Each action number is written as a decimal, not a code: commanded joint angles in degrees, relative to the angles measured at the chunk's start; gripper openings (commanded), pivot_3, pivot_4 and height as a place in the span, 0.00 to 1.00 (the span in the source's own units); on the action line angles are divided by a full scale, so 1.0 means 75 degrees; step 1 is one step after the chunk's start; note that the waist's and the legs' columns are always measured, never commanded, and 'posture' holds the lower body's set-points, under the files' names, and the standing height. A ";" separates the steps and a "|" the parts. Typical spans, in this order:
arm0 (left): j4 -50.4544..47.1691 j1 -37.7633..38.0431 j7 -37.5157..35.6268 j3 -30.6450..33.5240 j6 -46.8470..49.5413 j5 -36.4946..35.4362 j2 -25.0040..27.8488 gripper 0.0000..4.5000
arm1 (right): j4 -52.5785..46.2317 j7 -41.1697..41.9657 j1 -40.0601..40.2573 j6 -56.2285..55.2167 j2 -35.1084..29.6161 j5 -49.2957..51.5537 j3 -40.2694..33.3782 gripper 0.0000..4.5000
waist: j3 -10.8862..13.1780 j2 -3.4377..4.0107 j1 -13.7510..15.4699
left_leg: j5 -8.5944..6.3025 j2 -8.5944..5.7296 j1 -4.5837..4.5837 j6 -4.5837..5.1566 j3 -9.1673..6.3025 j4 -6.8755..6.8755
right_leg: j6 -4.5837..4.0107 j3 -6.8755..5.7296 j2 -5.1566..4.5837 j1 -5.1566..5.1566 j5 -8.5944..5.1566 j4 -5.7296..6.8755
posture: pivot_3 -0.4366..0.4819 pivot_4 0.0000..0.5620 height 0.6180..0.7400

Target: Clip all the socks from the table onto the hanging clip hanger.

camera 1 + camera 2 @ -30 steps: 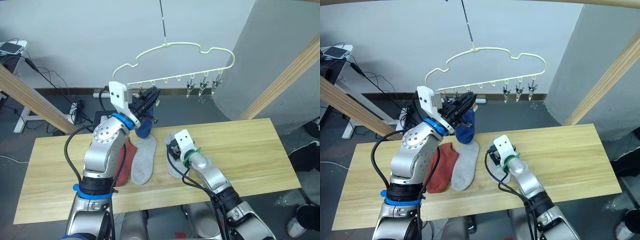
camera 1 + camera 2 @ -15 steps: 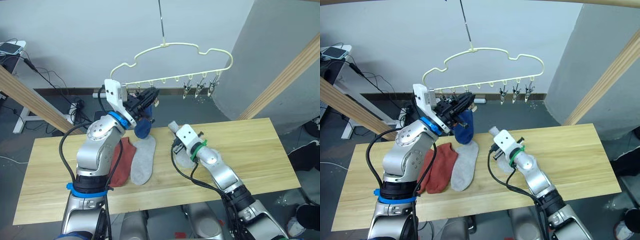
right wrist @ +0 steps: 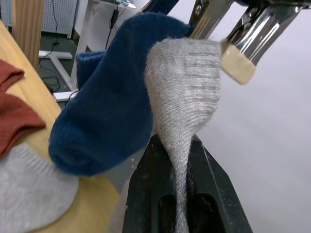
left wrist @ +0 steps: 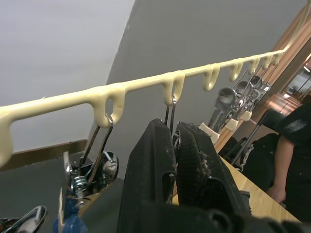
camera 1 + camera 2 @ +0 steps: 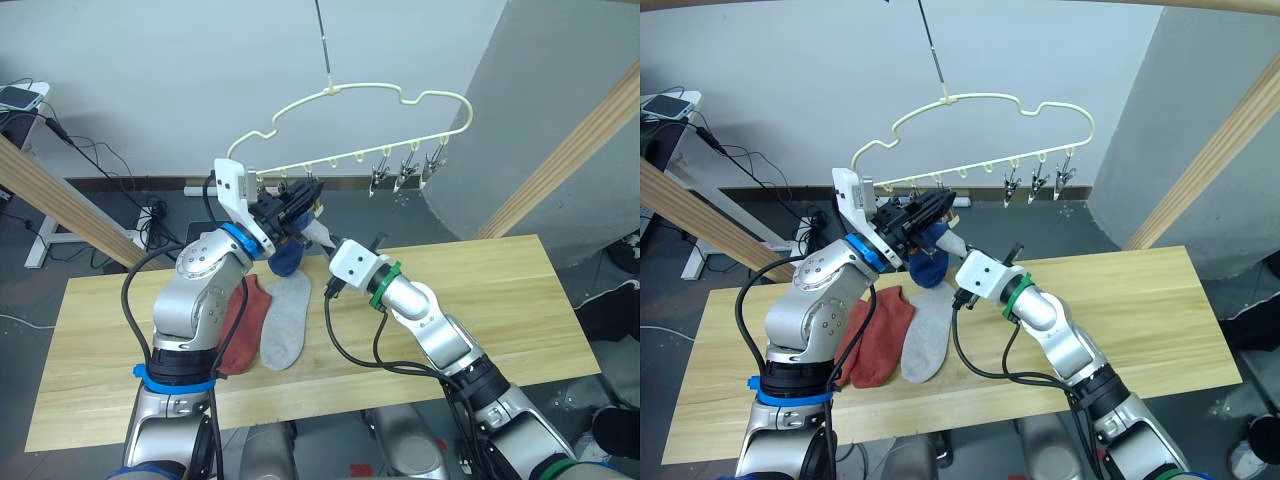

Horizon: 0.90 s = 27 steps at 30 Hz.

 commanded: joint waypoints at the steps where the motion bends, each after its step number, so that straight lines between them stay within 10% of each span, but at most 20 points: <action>1: -0.0364 -0.0017 -0.0067 -0.0007 -0.0005 -0.0096 0.0057 0.02 | 0.0005 0.0055 -0.0168 -0.0242 0.0106 0.0068 -0.0144 0.00 | 0.0000 0.0000 0.0000 | 0.0000 -0.0001 0.0000 0.0000 0.0001 0.0000 | 0.0000 0.0000 -0.0001 0.0000 0.0000 0.0000 | 0.17 0.54 0.93; 27: -0.0325 0.0088 -0.0082 -0.0041 0.0024 -0.0079 0.0119 0.02 | 0.0424 -0.0087 -0.0639 -0.0225 0.0439 0.0024 -0.0546 0.00 | 0.0000 0.0000 0.0000 | 0.0000 0.0000 0.0000 0.0000 -0.0001 0.0002 | -0.0001 -0.0001 -0.0001 0.0001 0.0001 0.0004 | 0.17 0.54 0.93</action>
